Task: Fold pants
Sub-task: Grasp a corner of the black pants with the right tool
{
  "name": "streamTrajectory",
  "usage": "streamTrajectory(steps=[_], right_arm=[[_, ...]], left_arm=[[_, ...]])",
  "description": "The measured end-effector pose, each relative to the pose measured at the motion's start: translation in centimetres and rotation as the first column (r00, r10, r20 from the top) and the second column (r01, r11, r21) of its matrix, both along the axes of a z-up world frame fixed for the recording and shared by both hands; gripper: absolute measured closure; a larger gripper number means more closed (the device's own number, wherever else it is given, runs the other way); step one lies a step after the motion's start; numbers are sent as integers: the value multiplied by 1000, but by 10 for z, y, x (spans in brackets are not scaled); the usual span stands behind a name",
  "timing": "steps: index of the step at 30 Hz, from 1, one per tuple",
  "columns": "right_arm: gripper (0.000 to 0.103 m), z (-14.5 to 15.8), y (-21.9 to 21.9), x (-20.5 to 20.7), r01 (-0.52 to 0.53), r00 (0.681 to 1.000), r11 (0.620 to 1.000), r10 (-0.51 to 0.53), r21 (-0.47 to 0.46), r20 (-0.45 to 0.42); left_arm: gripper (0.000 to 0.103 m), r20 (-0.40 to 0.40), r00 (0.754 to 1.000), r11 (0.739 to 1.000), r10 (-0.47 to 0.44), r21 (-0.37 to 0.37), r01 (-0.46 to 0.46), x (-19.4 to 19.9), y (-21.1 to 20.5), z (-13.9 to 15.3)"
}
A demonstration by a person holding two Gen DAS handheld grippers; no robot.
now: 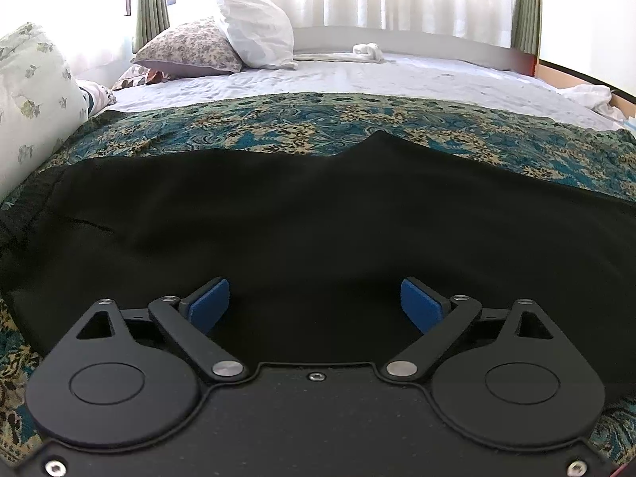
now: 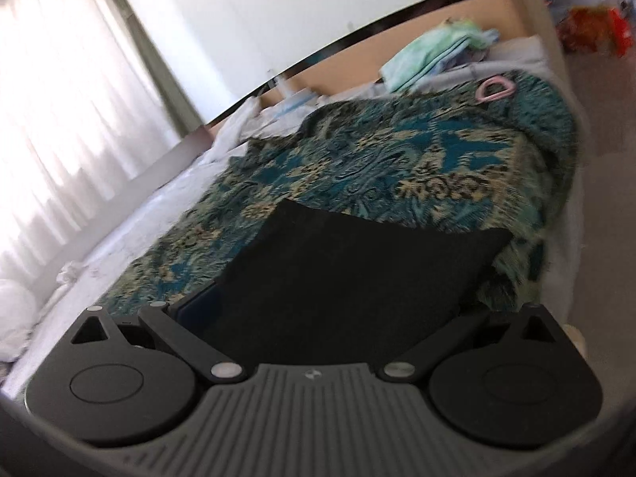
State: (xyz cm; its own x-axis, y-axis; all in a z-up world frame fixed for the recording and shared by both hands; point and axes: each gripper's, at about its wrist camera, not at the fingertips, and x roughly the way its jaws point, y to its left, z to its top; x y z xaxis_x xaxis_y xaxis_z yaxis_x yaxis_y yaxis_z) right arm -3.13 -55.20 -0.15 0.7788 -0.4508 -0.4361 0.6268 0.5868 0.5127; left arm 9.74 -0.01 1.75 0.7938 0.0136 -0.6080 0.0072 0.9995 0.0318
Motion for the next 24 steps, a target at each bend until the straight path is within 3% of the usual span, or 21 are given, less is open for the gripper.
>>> streamTrajectory(steps=[4,8,11,12,13,15,18,21,24], right_arm=[[3,-1,-4,-1,-43,999,999,43,12,22],[21,4,-5,-1,-76,997,997,76,31,-2],[61,8,-17,1,-68,997,993,72,95,-33],[81,8,-22,1,-61,997,989,66,138,-36],[88,7,-27,2,-52,998,985,59,167,-38],[92,11,-31,9,-29,997,984,41,178,-66],[94,41,-8,37,-36,988,999,42,39,-149],[95,76,43,80,-158,971,980,132,-122,-202],[95,96,140,131,-382,909,870,292,-313,-297]], left_arm=[[7,14,1000,1000,2,-4,-2,-2,0,-3],[6,24,1000,1000,1,4,-1,-3,-2,-5],[5,29,1000,1000,-4,-1,4,-4,-1,-6],[5,32,999,1000,-6,-6,6,-4,0,-7],[5,36,999,1000,-7,-11,7,-5,0,-7],[4,44,999,1000,-8,-15,9,-7,1,-8],[2,65,998,999,-13,-28,15,-9,3,-11],[1,79,997,999,-18,-47,21,-10,5,-12],[1,86,996,998,-19,-64,25,-11,7,-12]])
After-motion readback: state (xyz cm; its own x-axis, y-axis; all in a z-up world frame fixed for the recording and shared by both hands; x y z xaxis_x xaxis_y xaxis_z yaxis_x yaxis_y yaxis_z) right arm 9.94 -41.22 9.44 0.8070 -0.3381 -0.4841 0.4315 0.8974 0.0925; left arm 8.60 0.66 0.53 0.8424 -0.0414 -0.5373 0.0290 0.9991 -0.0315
